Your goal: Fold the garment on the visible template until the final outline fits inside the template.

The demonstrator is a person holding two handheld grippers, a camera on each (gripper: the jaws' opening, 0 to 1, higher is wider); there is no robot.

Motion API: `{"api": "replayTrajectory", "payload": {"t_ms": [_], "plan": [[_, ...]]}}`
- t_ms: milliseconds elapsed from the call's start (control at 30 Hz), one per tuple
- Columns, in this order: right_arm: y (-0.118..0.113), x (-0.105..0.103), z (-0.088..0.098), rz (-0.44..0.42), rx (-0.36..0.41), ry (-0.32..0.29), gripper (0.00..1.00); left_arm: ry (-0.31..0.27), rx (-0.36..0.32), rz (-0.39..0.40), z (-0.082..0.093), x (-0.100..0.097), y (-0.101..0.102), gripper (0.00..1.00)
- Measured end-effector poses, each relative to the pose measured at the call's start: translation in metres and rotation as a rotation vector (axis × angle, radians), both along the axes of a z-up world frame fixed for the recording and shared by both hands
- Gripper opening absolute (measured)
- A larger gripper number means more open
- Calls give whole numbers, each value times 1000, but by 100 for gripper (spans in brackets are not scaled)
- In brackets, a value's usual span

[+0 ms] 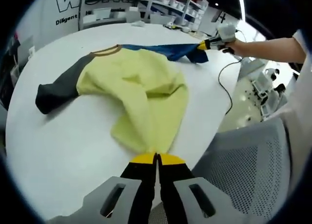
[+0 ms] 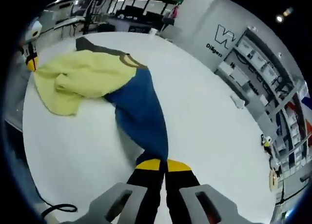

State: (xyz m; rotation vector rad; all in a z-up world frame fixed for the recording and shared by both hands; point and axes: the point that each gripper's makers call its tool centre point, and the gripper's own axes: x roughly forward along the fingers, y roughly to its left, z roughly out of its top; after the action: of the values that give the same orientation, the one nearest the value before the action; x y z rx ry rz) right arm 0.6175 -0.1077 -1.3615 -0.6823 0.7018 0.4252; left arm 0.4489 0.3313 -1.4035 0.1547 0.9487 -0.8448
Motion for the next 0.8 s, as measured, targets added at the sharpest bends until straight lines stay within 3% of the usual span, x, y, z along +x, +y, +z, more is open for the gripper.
{"api": "replayTrajectory", "payload": {"t_ms": [133,267,367,467,533,600,733,800], "plan": [[-16,12,7,-18,-1,9,0,2,2,4,0,1,0,0],[-34,17,1,-63,8,42,0,4,5,7,0,0,1,0],[-37,7,-9,-121,74,102,0,6,6,11,0,1,1,0],[-32,-1,-17,-103,101,113,0,8,7,17,-1,1,1,0],[-29,-13,-30,-95,123,172,6,10,7,19,-1,1,1,0],[-32,-18,-37,-88,108,182,13,12,8,21,-1,1,1,0],[-42,-26,-49,-115,114,212,12,18,14,24,-1,1,1,0],[-44,-28,-52,-125,128,218,7,20,18,22,-2,1,0,0]]}}
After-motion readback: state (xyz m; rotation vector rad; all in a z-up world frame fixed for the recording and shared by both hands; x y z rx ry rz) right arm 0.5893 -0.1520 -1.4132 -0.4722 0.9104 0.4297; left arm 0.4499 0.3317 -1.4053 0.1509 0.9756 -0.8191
